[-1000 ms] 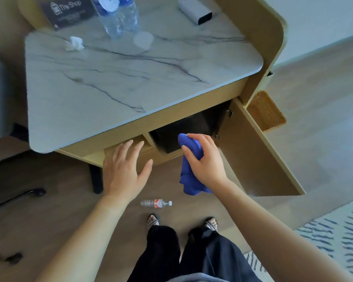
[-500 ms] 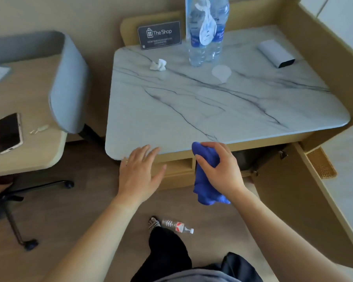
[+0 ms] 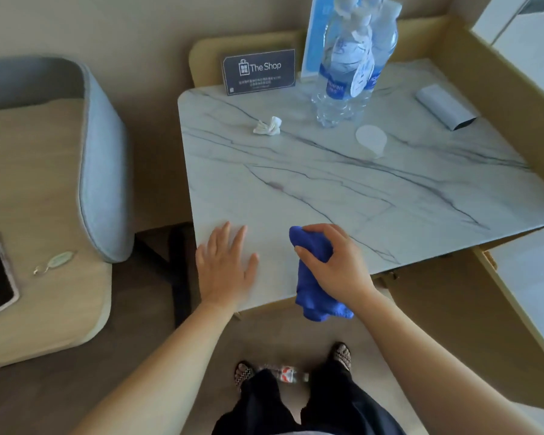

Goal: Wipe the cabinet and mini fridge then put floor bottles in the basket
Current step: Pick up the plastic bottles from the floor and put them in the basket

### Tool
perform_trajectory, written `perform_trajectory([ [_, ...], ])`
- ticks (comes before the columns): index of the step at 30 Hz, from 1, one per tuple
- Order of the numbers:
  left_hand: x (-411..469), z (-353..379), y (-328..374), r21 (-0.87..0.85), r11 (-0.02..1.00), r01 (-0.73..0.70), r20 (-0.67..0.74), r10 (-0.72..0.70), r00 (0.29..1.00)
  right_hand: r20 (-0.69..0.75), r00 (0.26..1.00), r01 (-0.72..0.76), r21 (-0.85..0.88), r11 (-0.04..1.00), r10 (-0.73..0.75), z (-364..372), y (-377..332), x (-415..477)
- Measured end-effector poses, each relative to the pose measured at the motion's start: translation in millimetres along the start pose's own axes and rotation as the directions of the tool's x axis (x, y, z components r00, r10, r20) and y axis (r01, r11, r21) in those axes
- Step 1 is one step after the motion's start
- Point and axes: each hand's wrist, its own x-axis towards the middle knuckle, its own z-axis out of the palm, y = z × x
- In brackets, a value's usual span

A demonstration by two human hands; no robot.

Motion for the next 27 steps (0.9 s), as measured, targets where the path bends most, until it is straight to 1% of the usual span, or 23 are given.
perform_trajectory([
  [3,1.5,3.1,-0.7,-0.04,0.999,0.034,-0.04,-0.036,0.999,0.033,0.999,0.044,-0.029,0.999,-0.043,9.6,-7.0,29.1],
  [7,1.6,6.8,-2.2,-0.083,0.996,0.032,-0.088,-0.039,0.995,0.089,0.991,0.106,-0.051,0.993,-0.101,25.3,-17.6,73.6],
  [11,1.1,7.5,-2.5,-0.12,0.988,0.098,-0.117,-0.112,0.987,0.154,0.97,0.201,-0.084,0.976,-0.186,43.6,-21.5,102.6],
  [12,0.8,7.1,-2.5,-0.124,0.986,0.11,-0.116,-0.124,0.986,0.182,0.963,0.22,-0.113,0.969,-0.198,49.6,-19.1,105.1],
  [14,1.3,6.0,-2.1,-0.121,0.985,0.122,-0.105,-0.135,0.985,0.227,0.949,0.273,-0.247,0.93,-0.219,62.7,-10.2,104.5],
  [16,2.3,5.1,-1.0,-0.122,0.983,0.136,-0.09,-0.148,0.985,0.225,0.934,0.344,-0.371,0.862,-0.276,72.8,0.7,101.6],
  [17,2.9,4.7,-0.5,-0.128,0.982,0.141,-0.087,-0.152,0.984,0.213,0.929,0.365,-0.396,0.843,-0.303,75.1,4.7,101.5],
  [22,4.2,3.2,1.1,-0.152,0.978,0.141,-0.1,-0.157,0.982,0.193,0.901,0.434,-0.415,0.8,-0.389,77.7,13.3,108.8],
  [27,5.8,1.8,1.3,-0.175,0.976,0.129,-0.118,-0.151,0.981,0.194,0.898,0.44,-0.402,0.803,-0.395,77.9,12.9,109.3],
])
